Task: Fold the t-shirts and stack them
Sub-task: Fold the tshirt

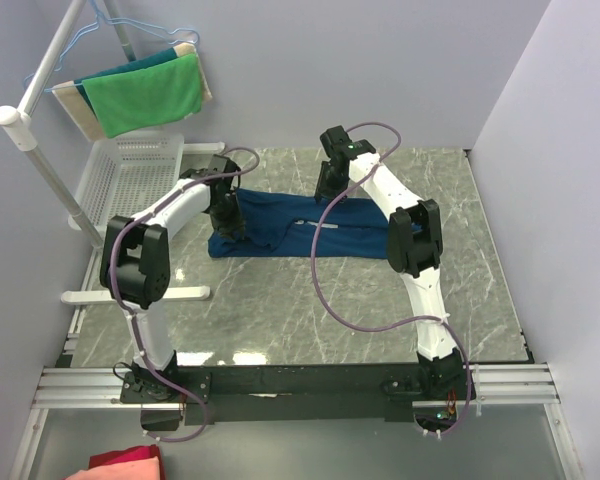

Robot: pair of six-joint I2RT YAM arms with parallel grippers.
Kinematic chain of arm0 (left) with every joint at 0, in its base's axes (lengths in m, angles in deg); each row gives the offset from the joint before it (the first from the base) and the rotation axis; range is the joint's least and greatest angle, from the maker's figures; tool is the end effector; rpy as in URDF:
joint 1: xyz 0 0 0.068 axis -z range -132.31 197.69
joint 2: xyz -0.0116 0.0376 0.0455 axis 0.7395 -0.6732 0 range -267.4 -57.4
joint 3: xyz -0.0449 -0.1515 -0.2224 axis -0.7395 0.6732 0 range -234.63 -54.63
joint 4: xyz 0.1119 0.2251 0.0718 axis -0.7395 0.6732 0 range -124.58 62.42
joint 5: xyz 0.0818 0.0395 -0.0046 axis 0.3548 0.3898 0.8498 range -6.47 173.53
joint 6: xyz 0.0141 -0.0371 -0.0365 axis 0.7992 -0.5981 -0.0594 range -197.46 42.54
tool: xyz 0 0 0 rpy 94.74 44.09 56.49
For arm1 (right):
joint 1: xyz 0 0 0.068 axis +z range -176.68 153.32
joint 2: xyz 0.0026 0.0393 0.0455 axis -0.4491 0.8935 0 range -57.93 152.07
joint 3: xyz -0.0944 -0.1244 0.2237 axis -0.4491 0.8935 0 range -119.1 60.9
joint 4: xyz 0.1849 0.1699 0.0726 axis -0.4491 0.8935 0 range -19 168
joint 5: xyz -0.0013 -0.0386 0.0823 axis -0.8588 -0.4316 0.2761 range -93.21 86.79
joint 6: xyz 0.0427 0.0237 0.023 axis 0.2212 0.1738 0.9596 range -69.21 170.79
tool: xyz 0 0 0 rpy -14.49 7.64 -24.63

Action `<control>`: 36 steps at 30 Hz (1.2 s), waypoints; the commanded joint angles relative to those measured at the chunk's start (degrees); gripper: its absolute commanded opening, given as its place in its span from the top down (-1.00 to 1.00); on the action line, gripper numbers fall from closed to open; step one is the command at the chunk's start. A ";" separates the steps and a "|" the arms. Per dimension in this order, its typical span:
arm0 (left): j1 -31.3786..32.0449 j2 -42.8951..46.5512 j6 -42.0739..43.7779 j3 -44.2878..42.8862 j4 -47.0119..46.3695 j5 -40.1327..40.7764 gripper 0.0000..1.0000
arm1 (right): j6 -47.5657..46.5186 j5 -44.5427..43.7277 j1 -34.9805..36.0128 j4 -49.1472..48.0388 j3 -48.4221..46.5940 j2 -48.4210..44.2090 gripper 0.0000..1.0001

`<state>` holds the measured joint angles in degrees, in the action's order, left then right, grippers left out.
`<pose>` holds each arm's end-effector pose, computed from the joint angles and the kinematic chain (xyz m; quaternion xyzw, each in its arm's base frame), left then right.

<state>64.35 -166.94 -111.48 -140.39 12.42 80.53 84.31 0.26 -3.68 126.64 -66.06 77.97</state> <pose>0.3758 -0.1145 0.2150 -0.1444 0.9750 -0.0947 0.1398 0.4666 0.2005 0.2195 0.0827 0.9716 0.1301 0.1797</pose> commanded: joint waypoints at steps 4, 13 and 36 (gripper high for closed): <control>0.03 -2.34 0.09 0.25 2.48 1.25 0.42 | -0.73 -2.85 -0.94 0.79 -1.02 0.25 0.20; 0.03 0.02 -0.70 -12.57 1.51 -1.74 0.39 | -0.65 -3.38 -3.67 0.17 2.33 -3.09 0.21; 1.35 -17.73 -6.23 -19.88 -1.21 6.43 0.35 | -8.72 1.10 0.01 0.61 2.86 -4.59 0.17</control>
<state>65.58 -184.62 -115.83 -158.35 14.10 82.85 80.33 -1.14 -7.44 127.12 -62.34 77.86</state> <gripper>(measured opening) 0.324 0.406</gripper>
